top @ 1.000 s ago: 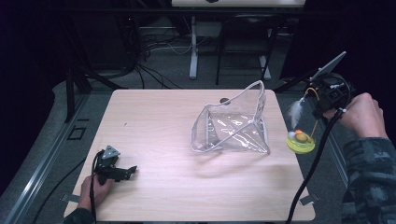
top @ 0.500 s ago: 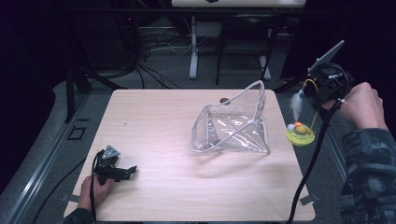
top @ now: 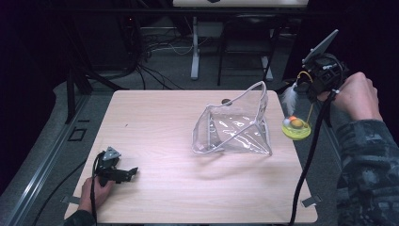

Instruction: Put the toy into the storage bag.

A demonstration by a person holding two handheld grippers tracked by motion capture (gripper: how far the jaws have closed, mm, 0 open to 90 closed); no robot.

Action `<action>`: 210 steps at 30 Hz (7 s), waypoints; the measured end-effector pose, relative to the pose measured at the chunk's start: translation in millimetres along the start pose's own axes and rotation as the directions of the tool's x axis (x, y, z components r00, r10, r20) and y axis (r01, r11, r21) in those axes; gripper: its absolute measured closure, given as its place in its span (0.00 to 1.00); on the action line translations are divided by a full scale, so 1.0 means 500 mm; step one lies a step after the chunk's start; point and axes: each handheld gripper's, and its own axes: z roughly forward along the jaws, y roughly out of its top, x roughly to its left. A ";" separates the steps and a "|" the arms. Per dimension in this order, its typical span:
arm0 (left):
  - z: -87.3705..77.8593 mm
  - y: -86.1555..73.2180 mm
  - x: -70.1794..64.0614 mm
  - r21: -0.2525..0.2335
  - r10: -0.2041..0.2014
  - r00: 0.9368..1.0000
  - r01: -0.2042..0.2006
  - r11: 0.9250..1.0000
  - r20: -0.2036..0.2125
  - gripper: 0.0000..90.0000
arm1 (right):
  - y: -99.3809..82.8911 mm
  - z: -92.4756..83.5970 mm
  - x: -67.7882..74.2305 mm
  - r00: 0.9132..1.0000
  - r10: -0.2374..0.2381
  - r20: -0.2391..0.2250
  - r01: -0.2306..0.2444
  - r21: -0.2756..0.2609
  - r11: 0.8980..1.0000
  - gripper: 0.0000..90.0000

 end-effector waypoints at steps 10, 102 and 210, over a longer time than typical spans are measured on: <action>0.000 0.000 0.000 0.000 0.000 1.000 0.000 1.000 0.000 0.00 | 0.027 -0.024 0.010 1.000 -0.021 0.023 0.022 -0.022 1.000 0.97; 0.000 0.000 0.000 0.000 0.000 1.000 0.000 1.000 0.000 0.00 | 0.199 -0.035 0.253 0.966 -0.255 -0.049 0.246 -0.146 0.958 0.97; 0.001 0.000 -0.001 -0.004 -0.003 1.000 0.003 1.000 -0.002 0.00 | 0.061 0.141 0.221 0.977 -0.149 -0.150 0.129 -0.133 0.983 0.14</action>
